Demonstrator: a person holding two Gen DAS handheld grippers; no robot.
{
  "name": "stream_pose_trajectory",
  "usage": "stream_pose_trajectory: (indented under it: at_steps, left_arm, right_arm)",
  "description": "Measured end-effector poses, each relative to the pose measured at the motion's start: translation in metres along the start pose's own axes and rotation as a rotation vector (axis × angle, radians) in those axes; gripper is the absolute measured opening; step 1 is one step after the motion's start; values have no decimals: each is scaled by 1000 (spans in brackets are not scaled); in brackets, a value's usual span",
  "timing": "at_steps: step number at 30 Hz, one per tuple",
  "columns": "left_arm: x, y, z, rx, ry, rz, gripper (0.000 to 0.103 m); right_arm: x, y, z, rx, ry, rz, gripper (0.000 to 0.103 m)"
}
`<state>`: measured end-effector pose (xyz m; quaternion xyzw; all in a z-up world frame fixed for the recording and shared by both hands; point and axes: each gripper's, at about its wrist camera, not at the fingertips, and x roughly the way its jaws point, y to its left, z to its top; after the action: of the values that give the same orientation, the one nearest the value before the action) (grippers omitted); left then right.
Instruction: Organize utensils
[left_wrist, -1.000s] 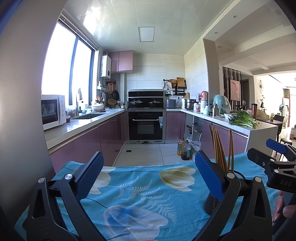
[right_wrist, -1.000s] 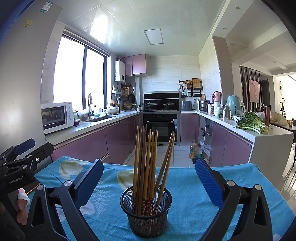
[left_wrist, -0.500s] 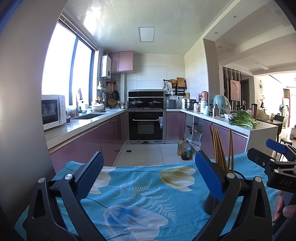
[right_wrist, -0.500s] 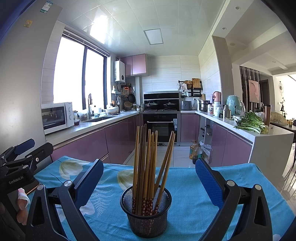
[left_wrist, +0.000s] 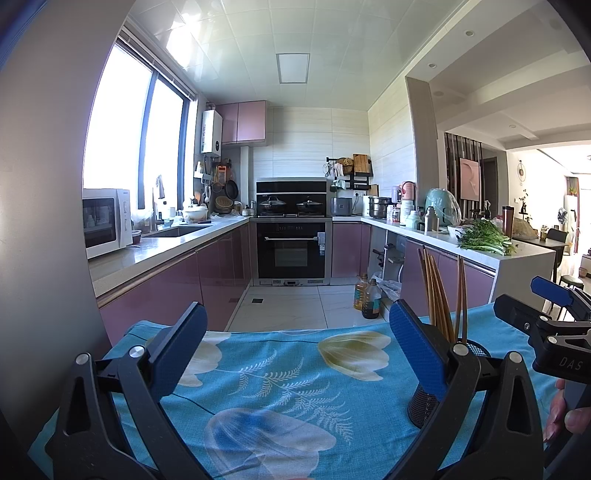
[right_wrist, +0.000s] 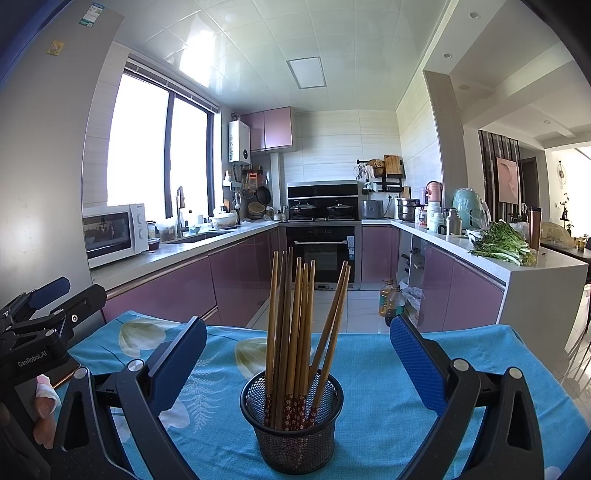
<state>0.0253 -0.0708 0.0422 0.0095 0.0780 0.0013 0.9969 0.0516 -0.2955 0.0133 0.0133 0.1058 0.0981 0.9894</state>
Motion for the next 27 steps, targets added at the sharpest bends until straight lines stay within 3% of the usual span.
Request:
stream_pose_trajectory:
  at_steps: [27]
  left_arm:
    - [2,-2,-8,9,5,12,97]
  right_arm:
    - [1,0,-2,4,5,2,96]
